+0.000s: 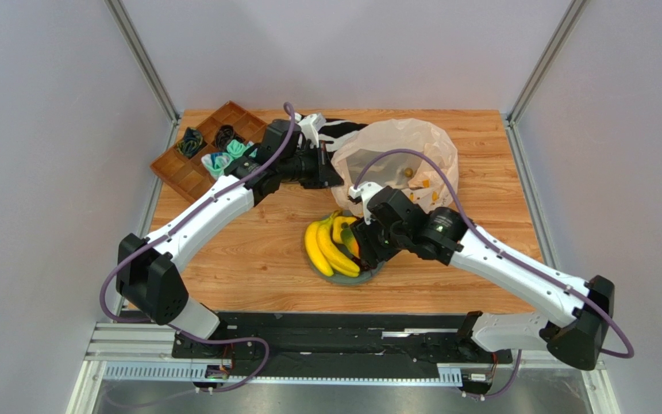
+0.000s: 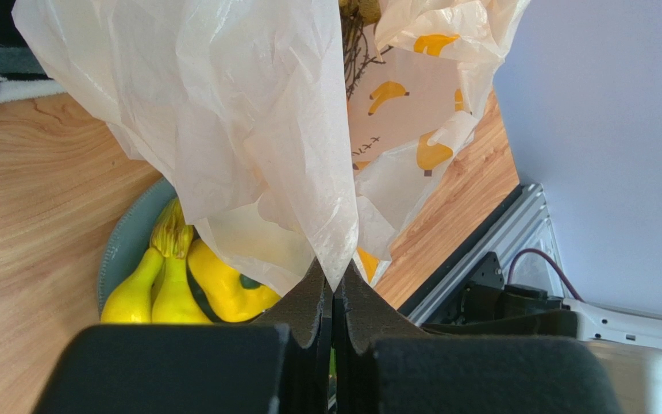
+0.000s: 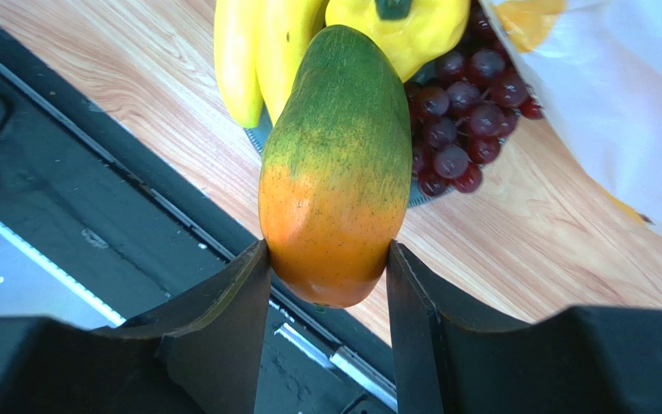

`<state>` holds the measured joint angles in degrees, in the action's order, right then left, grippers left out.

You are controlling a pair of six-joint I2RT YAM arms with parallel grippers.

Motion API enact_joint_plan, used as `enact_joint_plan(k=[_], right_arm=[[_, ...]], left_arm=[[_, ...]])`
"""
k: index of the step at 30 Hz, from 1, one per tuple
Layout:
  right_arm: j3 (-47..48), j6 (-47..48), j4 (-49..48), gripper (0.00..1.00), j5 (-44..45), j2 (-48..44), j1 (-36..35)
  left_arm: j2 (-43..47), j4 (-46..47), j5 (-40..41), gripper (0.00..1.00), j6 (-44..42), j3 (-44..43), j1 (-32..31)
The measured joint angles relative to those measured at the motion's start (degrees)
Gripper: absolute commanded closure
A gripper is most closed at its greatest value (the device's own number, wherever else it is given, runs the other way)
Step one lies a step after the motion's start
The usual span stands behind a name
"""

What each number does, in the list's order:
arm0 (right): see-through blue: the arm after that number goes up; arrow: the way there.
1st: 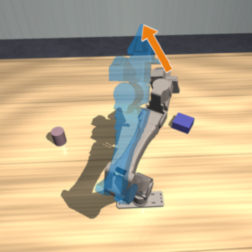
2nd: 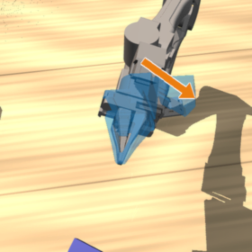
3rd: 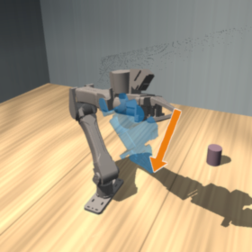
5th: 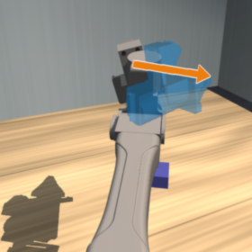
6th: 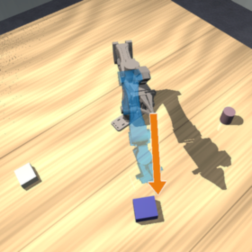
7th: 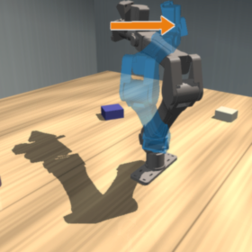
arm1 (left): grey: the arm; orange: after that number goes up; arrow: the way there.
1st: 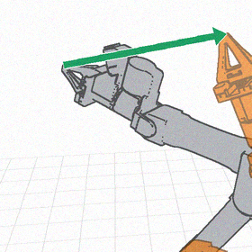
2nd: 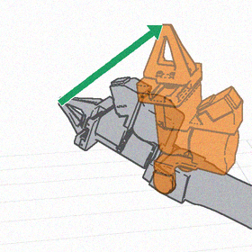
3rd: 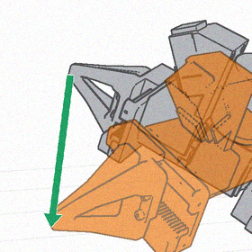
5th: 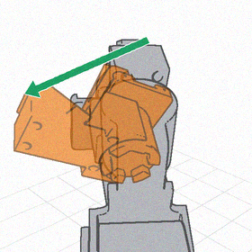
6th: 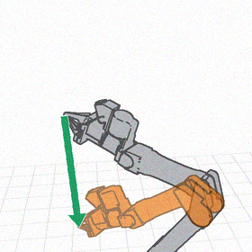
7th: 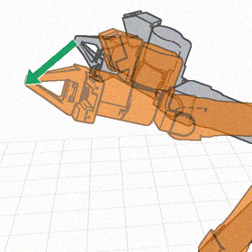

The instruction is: Place the fruits into the plastic bag

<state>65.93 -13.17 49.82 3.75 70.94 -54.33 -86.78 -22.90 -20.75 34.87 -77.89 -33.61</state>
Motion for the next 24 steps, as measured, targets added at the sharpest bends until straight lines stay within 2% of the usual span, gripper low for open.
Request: enact_joint_plan(k=[8,12,19,24], right_arm=[[9.5,0.0,7.9,0.74,2.4,-8.6,0.2],[17.4,0.6,9.9,0.74,3.7,-8.5,3.8],[25.0,1.0,9.3,0.75,1.6,0.1,18.3],[27.2,1.0,9.0,0.75,-1.7,11.0,23.0]], left_arm=[[0.0,0.2,0.1,1.00,0.0,1.0,0.0],[0.0,0.3,0.1,1.00,0.0,1.0,0.0],[0.0,0.4,0.1,1.00,0.0,1.8,0.0],[0.7,0.5,0.1,1.00,0.0,2.5,0.0]])
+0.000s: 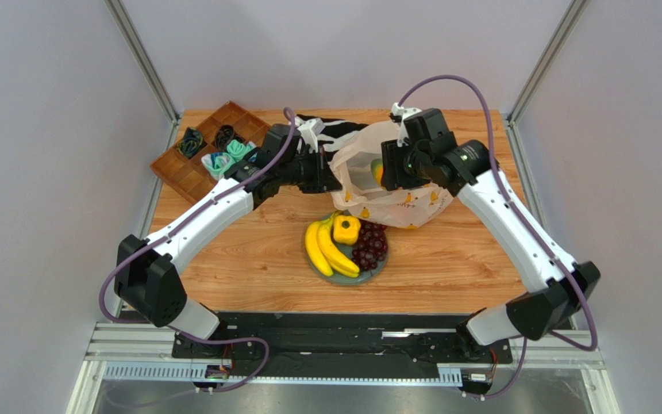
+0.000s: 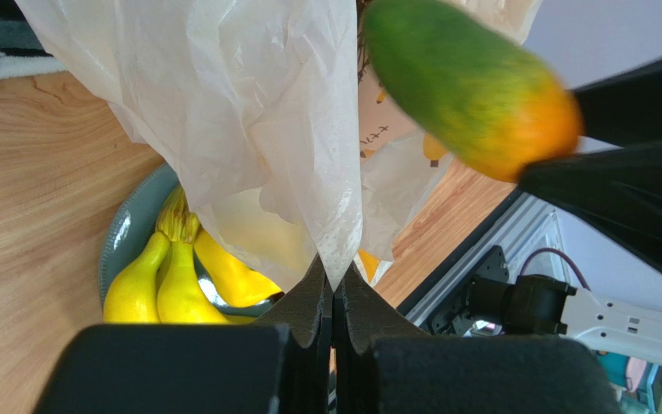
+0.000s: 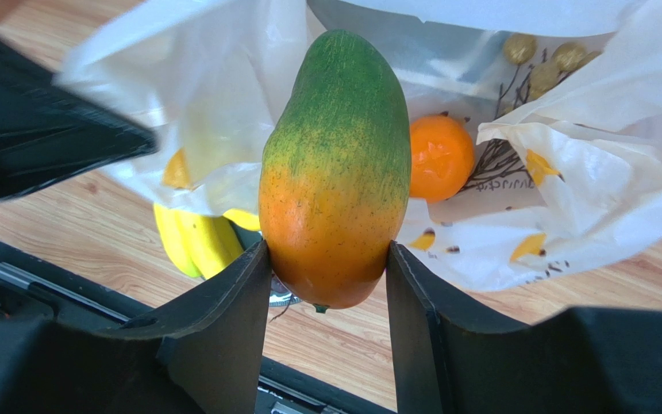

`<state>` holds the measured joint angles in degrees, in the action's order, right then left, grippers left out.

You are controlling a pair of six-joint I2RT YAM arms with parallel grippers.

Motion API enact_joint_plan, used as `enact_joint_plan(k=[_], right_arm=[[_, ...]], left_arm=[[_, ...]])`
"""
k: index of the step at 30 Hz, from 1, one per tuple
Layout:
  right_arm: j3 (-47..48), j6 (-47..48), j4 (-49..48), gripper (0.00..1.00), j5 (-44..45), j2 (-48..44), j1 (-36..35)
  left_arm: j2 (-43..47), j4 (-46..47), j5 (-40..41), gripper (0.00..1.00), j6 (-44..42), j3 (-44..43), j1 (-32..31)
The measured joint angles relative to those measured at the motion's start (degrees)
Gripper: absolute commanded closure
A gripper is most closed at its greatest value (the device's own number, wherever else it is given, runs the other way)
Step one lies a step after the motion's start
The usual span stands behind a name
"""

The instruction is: Place the fruits into the plastic bag

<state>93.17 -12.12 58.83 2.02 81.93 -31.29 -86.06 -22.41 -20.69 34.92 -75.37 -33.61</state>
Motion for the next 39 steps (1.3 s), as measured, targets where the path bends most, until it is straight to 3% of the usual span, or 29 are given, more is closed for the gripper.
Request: enact_joint_plan(k=[10,17,21,22,25,27,32,39], right_arm=[[5.0,-0.1,-2.9,0.76,-3.5,17.8,4.9],[6.6,0.0,-4.7,0.73,1.8,27.7,6.5],[6.2,-0.1,-4.7,0.57,6.1,29.8,7.1],[6.1,-0.1,-4.7,0.45,6.8,29.9,7.3],[6.1,-0.1,-4.7,0.29,8.0,29.9,7.8],[6.1,-0.2,-4.7,0.24,8.0,29.9,8.0],[6.1,0.0,-4.8,0.22,7.7,29.9,8.3],[6.0,0.1,-5.4,0.29,5.8,29.3,8.4]], left_arm=[[0.4,0.7,-0.5,1.00,0.9,0.1,0.0],[0.6,0.8,-0.5,1.00,0.9,0.3,0.0],[0.8,0.8,-0.5,1.00,0.9,0.3,0.0],[0.8,0.8,-0.5,1.00,0.9,0.3,0.0],[0.8,0.7,-0.6,1.00,0.9,0.3,0.0],[0.8,0.7,-0.8,1.00,0.9,0.3,0.0],[0.8,0.5,-1.1,1.00,0.8,0.3,0.0],[0.3,0.4,-1.3,1.00,0.8,-0.1,0.0]])
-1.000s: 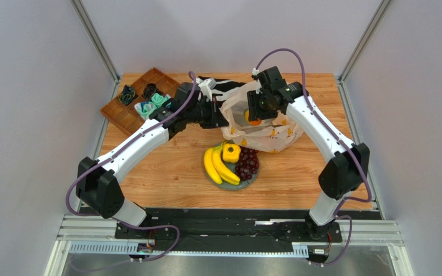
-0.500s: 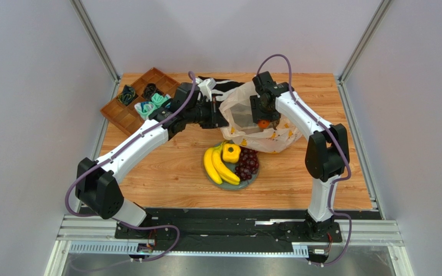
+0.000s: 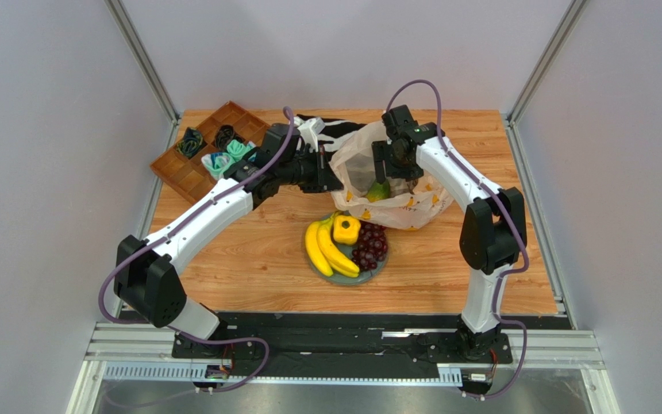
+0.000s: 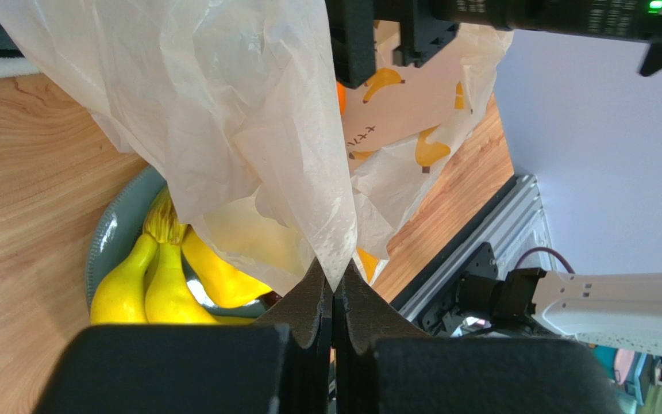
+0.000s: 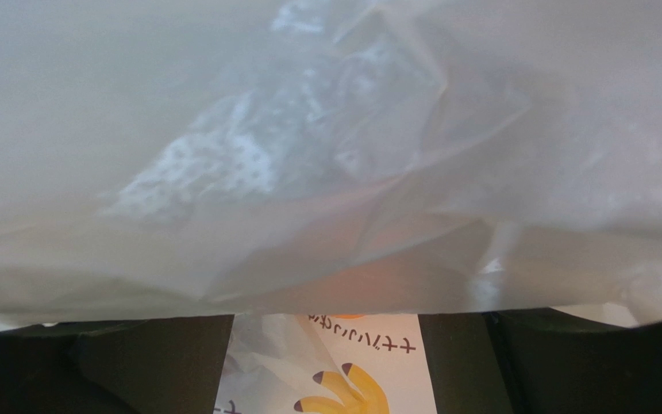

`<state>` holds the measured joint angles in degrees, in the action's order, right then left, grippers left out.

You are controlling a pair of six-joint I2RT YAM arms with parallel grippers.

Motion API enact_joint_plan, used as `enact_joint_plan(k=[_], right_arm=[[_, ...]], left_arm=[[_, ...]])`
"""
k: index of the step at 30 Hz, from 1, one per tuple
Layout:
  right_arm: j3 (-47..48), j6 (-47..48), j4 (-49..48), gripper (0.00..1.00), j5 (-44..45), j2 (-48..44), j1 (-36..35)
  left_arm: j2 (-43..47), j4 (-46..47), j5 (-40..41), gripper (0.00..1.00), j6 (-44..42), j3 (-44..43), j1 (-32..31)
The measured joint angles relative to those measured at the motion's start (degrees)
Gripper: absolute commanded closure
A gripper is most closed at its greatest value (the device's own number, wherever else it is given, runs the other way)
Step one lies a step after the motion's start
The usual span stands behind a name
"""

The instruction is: Place the fruits into the plastic bag

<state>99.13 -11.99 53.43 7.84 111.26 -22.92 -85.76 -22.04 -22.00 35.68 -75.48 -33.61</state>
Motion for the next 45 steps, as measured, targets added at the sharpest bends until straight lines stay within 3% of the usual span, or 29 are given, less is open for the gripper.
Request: enact_joint_plan(k=[5,14,19,27,35,45], right_arm=[[-1.7,-0.1,-1.9,0.30,-4.1,-6.1,0.1],[-17.6,-5.0,-15.5,0.34,-11.3,-38.6,-3.9],[-26.1,-8.1,-19.3,0.38,-14.7,-46.6,-7.5],[-41.7,-11.0,-15.0,0.49,-15.6,-43.7,-8.8],[-43.5,-11.1,-13.9,0.58,-13.8,-39.5,-10.3],[-43.5,-11.0,-14.4,0.60,-11.1,-32.3,-13.1]], left_arm=[[-0.3,0.0,0.0,1.00,0.0,0.0,0.0],[-1.2,0.3,0.0,1.00,0.0,-0.3,0.0],[-2.5,0.3,0.0,1.00,-0.1,-1.7,0.3],[-3.9,0.0,-0.1,1.00,-0.5,-5.2,1.2],[-4.0,-0.2,-0.4,1.00,-0.5,-5.4,1.4],[-4.0,-0.2,-0.4,1.00,-0.4,-5.4,1.4]])
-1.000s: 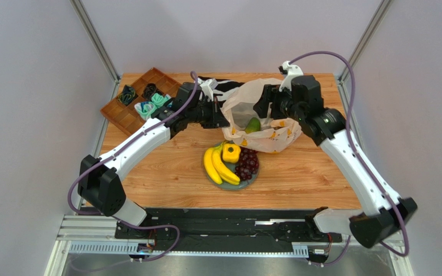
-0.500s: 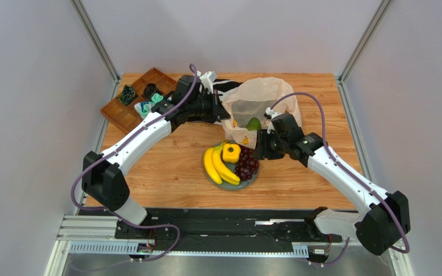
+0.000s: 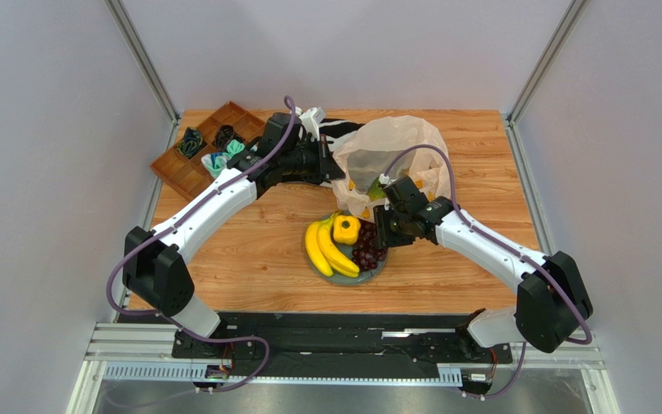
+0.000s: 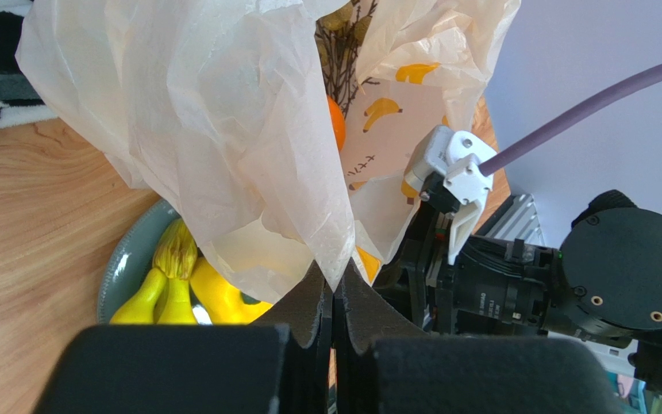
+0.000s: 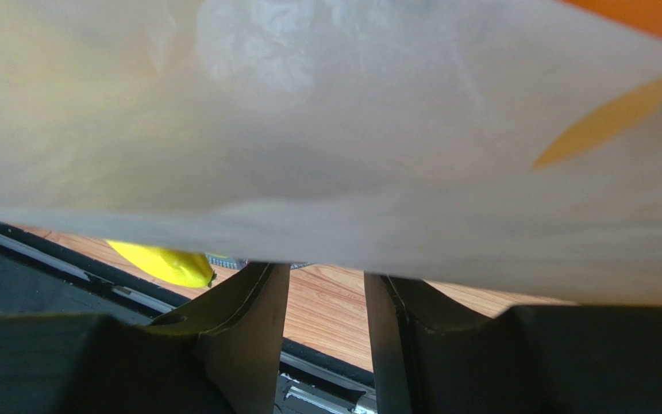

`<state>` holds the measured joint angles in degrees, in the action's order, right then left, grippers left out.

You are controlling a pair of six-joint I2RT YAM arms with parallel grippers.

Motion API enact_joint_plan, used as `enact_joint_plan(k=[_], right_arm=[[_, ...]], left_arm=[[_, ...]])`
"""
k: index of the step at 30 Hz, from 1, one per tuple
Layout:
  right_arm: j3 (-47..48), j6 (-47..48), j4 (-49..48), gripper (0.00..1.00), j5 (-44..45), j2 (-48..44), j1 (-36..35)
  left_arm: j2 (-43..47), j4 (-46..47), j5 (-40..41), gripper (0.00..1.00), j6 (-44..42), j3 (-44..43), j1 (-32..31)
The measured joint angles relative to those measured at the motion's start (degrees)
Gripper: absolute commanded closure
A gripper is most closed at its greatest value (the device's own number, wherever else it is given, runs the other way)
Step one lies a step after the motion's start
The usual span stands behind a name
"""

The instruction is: Place the fruits into the plastic bag

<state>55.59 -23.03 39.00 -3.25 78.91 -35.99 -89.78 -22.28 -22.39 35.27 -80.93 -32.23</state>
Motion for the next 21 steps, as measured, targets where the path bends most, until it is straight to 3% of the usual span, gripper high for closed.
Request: enact_joint_plan(k=[21], right_arm=[[3.3,1.6,-1.1,0.69,5.3,6.2,-2.2]], left_arm=[[0.0,0.0,0.0,1.00,0.0,0.0,0.0]])
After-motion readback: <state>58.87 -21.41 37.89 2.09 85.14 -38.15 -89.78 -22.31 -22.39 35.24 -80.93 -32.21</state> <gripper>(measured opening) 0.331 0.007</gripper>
